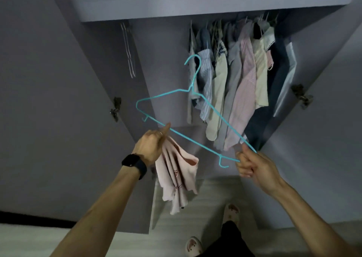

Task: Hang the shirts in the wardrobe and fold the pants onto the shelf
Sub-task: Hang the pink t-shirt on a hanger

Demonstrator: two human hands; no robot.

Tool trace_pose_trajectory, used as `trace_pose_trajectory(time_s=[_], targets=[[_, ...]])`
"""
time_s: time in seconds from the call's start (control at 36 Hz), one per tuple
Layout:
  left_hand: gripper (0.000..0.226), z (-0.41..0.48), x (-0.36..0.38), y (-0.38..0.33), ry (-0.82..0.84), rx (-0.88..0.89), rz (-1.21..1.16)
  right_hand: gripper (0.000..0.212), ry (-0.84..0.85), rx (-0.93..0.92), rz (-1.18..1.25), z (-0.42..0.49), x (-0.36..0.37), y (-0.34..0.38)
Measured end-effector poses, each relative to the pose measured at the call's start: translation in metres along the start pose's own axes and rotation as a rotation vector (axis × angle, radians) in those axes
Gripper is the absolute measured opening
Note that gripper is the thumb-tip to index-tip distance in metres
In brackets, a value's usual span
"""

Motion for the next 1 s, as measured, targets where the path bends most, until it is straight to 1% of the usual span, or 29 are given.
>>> trace_pose_trajectory(time_s=[0.08,0.14,0.19,0.25,0.31,0.33,0.39,0.42,0.5,0.56,0.64,0.69,0.75,0.78,0.86,0.92,1.0], targets=[[0.038,-0.005,0.005,0.002,-0.044,-0.017,-0.033,0.047,0.024,0.0,-0.031,-0.004,0.003,-0.005],[0.036,-0.006,0.005,0.002,-0.067,-0.023,-0.032,0.048,0.028,-0.009,-0.046,-0.004,0.003,-0.007],[0.038,-0.004,0.008,0.0,-0.042,-0.016,-0.021,0.047,0.027,-0.016,-0.012,-0.001,0.002,-0.01],[0.036,-0.003,0.012,0.0,0.003,-0.022,-0.023,0.047,0.024,-0.003,0.043,0.002,0.0,-0.017],[0.033,-0.005,0.012,0.0,0.012,-0.037,-0.016,0.048,0.014,0.017,0.033,0.003,-0.002,-0.027],[0.033,-0.007,0.009,0.0,-0.009,-0.039,-0.004,0.049,-0.004,0.028,-0.033,0.003,-0.005,-0.033],[0.038,-0.011,-0.001,-0.001,-0.074,-0.018,0.027,0.051,-0.04,0.044,-0.253,0.003,-0.011,-0.047],[0.041,-0.013,-0.007,-0.004,-0.108,0.01,0.05,0.046,-0.057,0.053,-0.329,0.004,-0.014,-0.055],[0.041,-0.013,-0.025,-0.024,-0.188,0.141,0.158,0.019,-0.112,0.007,-0.544,0.011,-0.018,-0.057],[0.037,-0.007,-0.036,-0.034,-0.222,0.215,0.236,0.016,-0.113,-0.015,-0.59,0.018,-0.012,-0.049],[0.034,-0.001,-0.047,-0.034,-0.211,0.238,0.32,0.021,-0.081,-0.06,-0.606,0.026,0.002,-0.027],[0.033,-0.001,-0.051,-0.035,-0.184,0.262,0.389,0.017,-0.068,-0.082,-0.649,0.035,0.011,-0.011],[0.035,0.0,-0.051,-0.042,-0.17,0.333,0.449,0.013,-0.071,-0.068,-0.64,0.045,0.019,0.002],[0.034,-0.001,-0.05,-0.047,-0.165,0.379,0.476,0.009,-0.065,-0.039,-0.583,0.05,0.024,0.007],[0.038,-0.002,-0.038,-0.061,-0.153,0.498,0.562,0.016,-0.072,0.094,-0.255,0.066,0.036,0.018],[0.038,-0.006,-0.027,-0.069,-0.132,0.565,0.612,0.011,-0.09,0.161,-0.158,0.08,0.042,0.034],[0.038,-0.01,-0.01,-0.079,-0.07,0.611,0.639,0.023,-0.041,0.312,-0.134,0.101,0.05,0.049]])
Point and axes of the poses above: each hand's wrist, its own z-axis towards the middle knuckle, its own x-axis out of the palm, y = z × x, the point moved 10 cm from there along z, towards the middle knuckle, and after that the axes turned 6 degrees about x, right-handed, at the moved point
